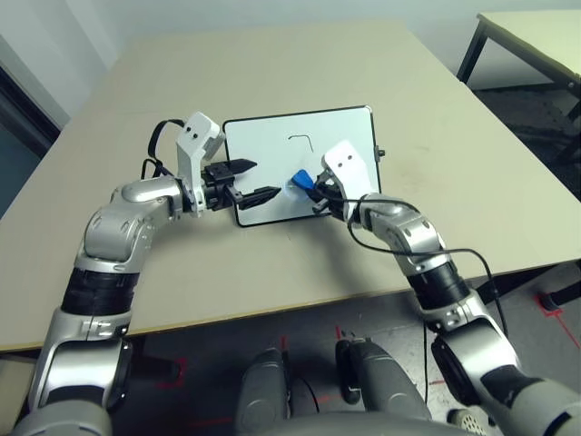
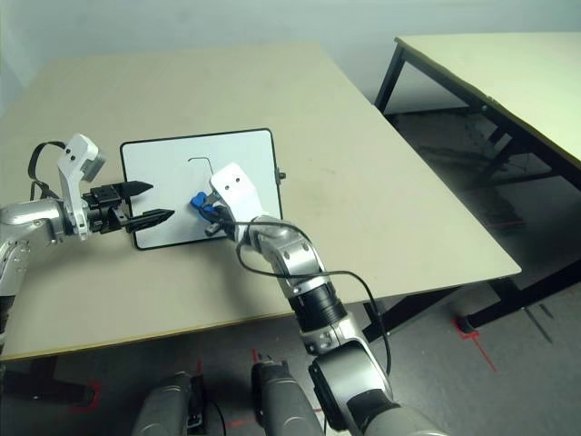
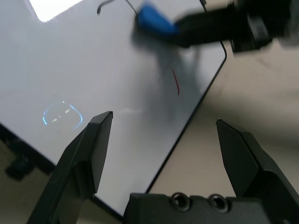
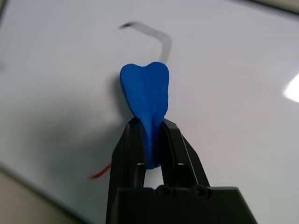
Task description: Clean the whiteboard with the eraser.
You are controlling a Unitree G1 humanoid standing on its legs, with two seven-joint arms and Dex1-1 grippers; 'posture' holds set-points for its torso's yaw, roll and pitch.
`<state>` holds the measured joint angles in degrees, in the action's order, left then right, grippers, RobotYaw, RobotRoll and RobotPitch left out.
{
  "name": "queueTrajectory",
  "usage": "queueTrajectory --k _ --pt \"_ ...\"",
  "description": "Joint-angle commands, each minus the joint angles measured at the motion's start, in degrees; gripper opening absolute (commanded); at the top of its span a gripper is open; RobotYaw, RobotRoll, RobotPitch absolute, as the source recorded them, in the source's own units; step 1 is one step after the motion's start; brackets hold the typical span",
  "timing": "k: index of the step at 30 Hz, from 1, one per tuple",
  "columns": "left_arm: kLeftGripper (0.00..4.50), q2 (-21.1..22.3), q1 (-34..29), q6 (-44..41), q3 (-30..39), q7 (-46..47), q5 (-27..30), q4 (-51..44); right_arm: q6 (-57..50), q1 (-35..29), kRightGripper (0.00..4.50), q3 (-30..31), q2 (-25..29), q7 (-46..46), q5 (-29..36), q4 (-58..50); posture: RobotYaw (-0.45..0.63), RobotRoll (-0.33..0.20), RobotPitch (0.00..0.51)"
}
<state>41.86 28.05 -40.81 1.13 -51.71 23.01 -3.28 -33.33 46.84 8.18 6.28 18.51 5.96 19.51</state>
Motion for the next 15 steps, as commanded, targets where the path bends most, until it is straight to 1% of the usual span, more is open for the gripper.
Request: queueTrajectory --k 1,6,10,12,15 --pt "4.5 1.29 -0.72 -2.08 -1.02 -1.01 0.33 -1.28 -0.54 -0.73 0.41 -0.61 0.47 -0.85 -1.39 5.2 -0.01 0.0 0.124" --pt "4.5 2.72 -1.1 -4.5 -1.13 -1.84 0.56 -2.69 -7.67 -7.67 0.41 5.26 -0.24 2.94 -1.01 -3.89 -0.01 0.0 0.127" --pt "4.5 2.93 -1.15 -5.37 -1.08 -1.99 0.72 -3.57 -12.98 -13.54 0.4 9.91 -0.03 4.7 -1.14 -11.43 -0.01 0.0 0.13" --pt "4.5 2.9 -1.03 -5.62 -1.08 -2.05 0.68 -3.74 -13.28 -14.28 0.4 10.48 0.19 4.72 -1.59 -12.16 -0.01 0.0 0.13" --pt "4.5 2.87 -0.92 -5.69 -1.1 -2.17 0.55 -3.74 -11.68 -12.09 0.4 8.49 0.36 3.48 -2.05 -9.85 -0.01 0.0 0.128"
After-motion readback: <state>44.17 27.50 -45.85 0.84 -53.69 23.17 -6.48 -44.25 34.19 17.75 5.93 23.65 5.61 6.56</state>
